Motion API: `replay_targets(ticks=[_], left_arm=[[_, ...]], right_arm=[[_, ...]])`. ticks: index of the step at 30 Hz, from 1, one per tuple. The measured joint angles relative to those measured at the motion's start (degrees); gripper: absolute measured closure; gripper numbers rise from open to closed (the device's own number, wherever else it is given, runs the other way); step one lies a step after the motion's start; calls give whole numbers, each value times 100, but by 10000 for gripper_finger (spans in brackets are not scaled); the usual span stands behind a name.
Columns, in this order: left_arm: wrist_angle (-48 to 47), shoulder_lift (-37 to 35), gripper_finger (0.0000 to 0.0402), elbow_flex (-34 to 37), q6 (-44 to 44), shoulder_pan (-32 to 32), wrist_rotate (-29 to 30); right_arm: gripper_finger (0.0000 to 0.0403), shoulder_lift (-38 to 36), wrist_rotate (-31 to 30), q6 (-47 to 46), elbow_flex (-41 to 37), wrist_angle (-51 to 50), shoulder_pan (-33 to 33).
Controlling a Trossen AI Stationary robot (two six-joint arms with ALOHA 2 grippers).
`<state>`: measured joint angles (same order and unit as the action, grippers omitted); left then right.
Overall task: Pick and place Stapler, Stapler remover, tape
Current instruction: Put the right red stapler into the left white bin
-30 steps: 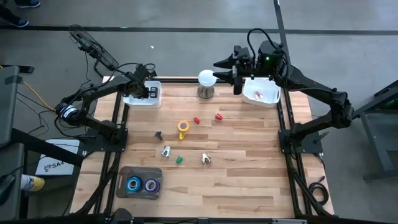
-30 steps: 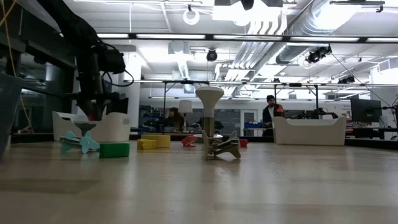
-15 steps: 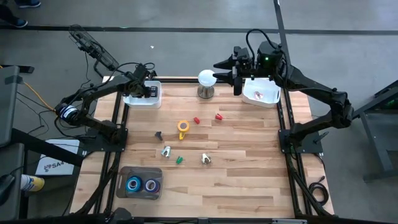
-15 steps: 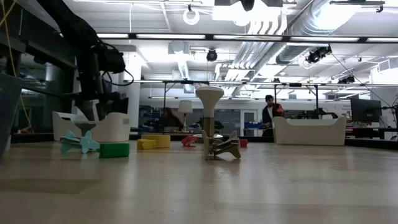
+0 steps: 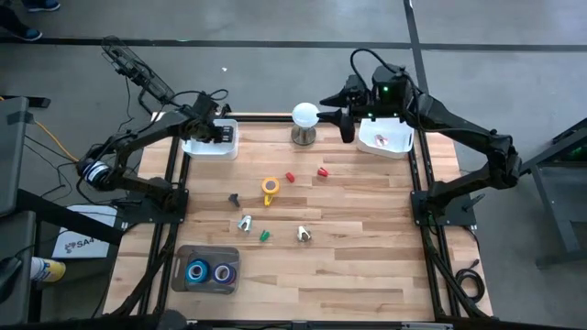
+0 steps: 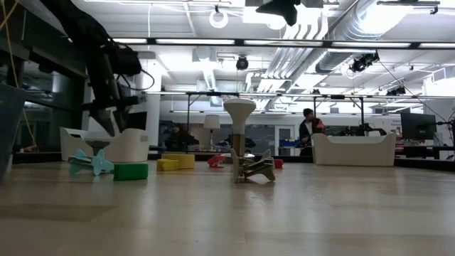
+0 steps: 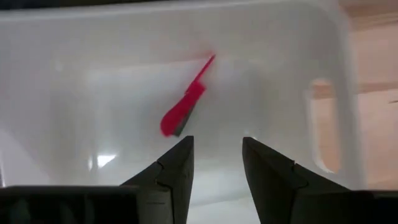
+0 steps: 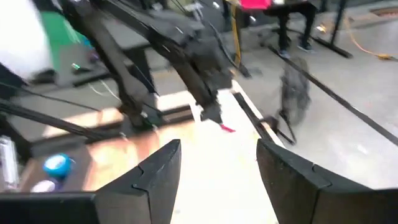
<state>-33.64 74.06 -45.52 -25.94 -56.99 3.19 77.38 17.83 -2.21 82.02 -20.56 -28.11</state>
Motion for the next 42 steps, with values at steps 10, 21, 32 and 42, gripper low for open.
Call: replay_targets(ticks=[10,21,32,42], left_arm=[[307,-1040,268,-5,528,1,-743],[274,-1618,268,-7,602,2,-1183],[268,-1626,268,-7,615,2,-1321],[268,-1624,268,-7,617,2,-1321]], right_arm=[[201,1,-472,283,-621,-245,8],[201,2,-843,370,-3080,1422,355],[201,120,-1585,477,-5503,4538,566],[201,1185,-1581,319,-5186,4582,697]])
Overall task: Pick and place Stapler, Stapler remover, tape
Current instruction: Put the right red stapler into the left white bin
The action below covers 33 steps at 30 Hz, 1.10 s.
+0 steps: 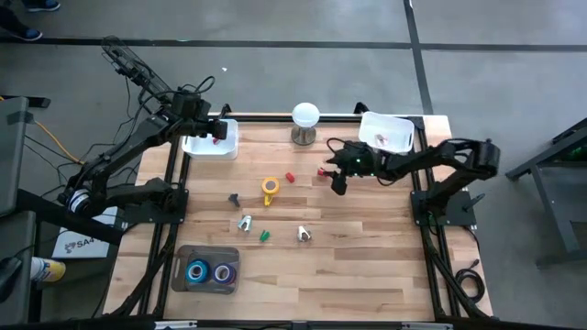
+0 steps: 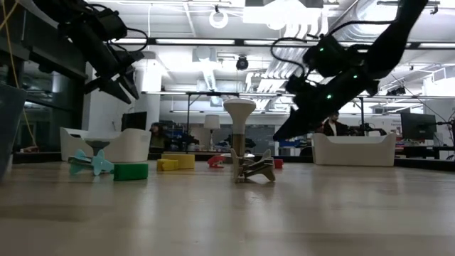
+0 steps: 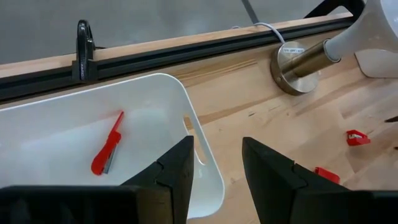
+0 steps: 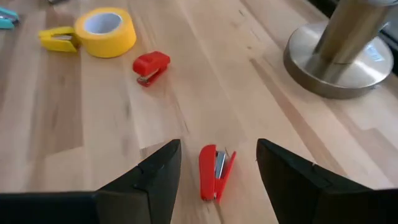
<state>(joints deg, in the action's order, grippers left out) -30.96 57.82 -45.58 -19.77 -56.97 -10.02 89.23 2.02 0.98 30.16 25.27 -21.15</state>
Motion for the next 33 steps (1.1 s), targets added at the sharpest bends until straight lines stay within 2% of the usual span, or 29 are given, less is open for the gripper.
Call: replay_targets(ticks=[10,27,33], left_arm=[[-2,0,268,0,2,0,-11],[1,0,268,0,46,0,-6],[2,0,268,0,46,0,-6]], right_arm=[[201,878,0,-53,436,-162,27],[202,1235,-20,-86,471,-41,177],[218,1236,-74,-95,471,-47,177]])
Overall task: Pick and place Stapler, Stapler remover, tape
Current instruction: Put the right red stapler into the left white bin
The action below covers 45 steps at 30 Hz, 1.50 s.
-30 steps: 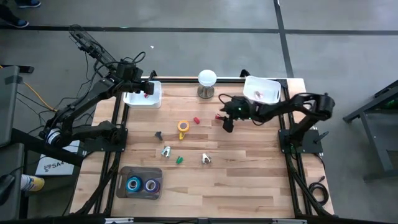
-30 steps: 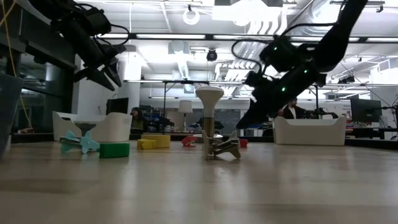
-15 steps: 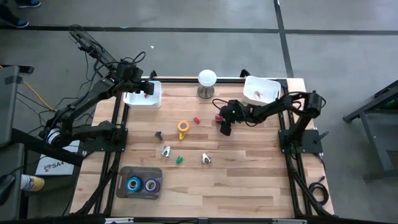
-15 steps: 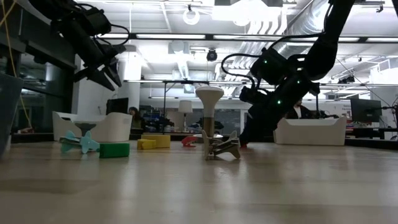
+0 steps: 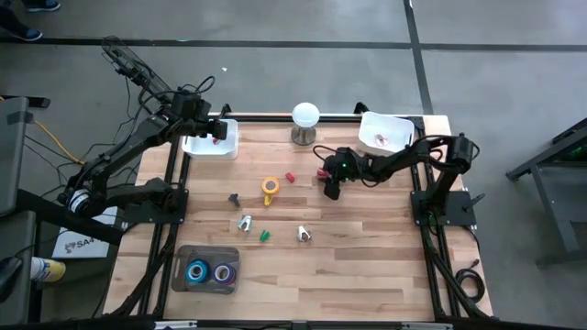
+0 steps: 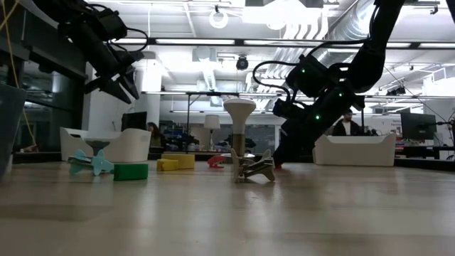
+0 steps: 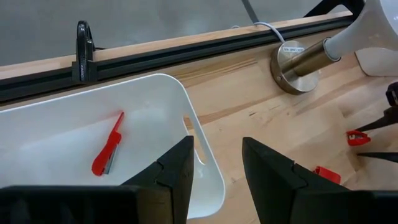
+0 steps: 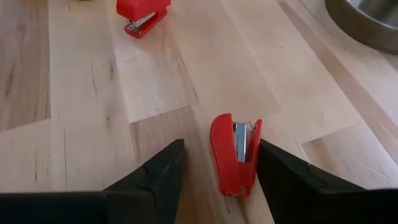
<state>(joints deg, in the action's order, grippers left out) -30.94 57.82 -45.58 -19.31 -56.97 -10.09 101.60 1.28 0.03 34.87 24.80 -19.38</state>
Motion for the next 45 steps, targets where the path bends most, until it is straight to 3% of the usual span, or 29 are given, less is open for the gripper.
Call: replay_targets(ticks=[18,27,38,45], left_arm=[[-2,0,268,0,0,0,3],[-2,0,268,0,15,-1,-162],[327,2,268,0,449,0,-1477],[1290,2,268,0,448,291,-2369]], right_arm=[[356,2,-96,-443,0,7,-4],[356,-144,479,-926,-22,47,1],[356,-959,2069,-1865,-12,1364,-155],[356,-1195,2276,-2322,264,2041,-213]])
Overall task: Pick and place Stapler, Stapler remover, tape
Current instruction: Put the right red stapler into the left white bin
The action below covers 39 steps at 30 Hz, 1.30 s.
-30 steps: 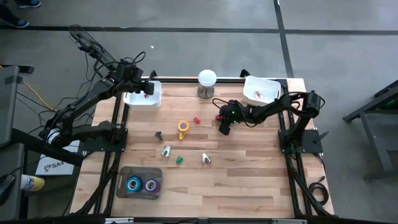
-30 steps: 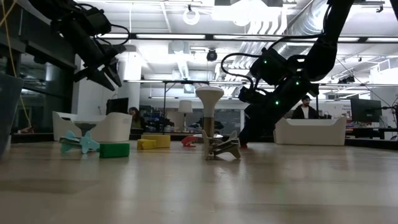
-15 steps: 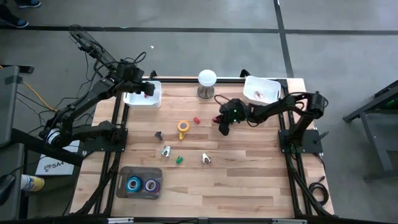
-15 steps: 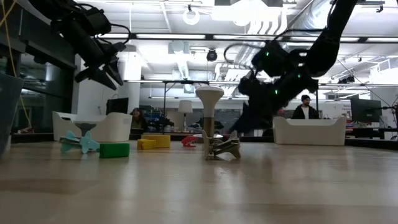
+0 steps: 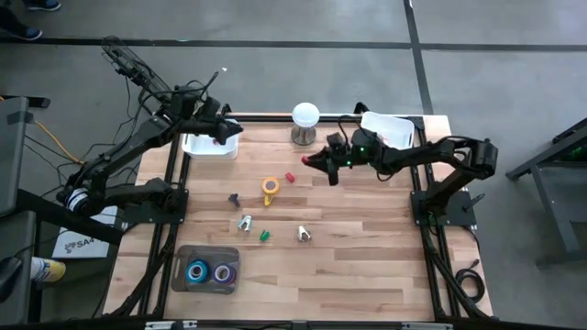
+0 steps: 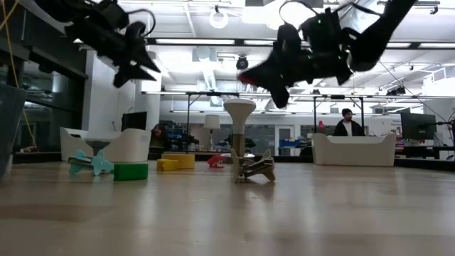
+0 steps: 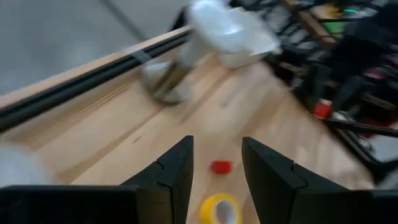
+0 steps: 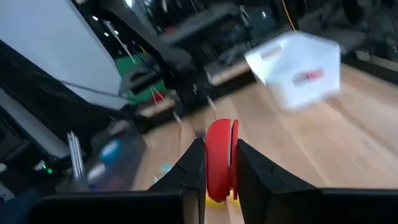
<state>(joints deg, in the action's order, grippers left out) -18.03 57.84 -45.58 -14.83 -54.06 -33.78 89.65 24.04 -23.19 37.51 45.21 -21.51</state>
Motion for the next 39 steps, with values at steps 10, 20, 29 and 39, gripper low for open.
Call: replay_targets(ticks=[10,20,29,39], left_arm=[[1573,0,268,0,266,1042,-174],[2841,0,243,0,454,1845,-114],[3107,35,143,0,409,2499,868],[3747,514,131,0,409,2985,1387]], right_arm=[[356,-2,44,431,1520,-856,25],[356,-2,17,1324,2802,-2618,27],[356,-2,-56,1336,2897,-2550,120],[356,-2,-160,1428,2897,-2484,259]])
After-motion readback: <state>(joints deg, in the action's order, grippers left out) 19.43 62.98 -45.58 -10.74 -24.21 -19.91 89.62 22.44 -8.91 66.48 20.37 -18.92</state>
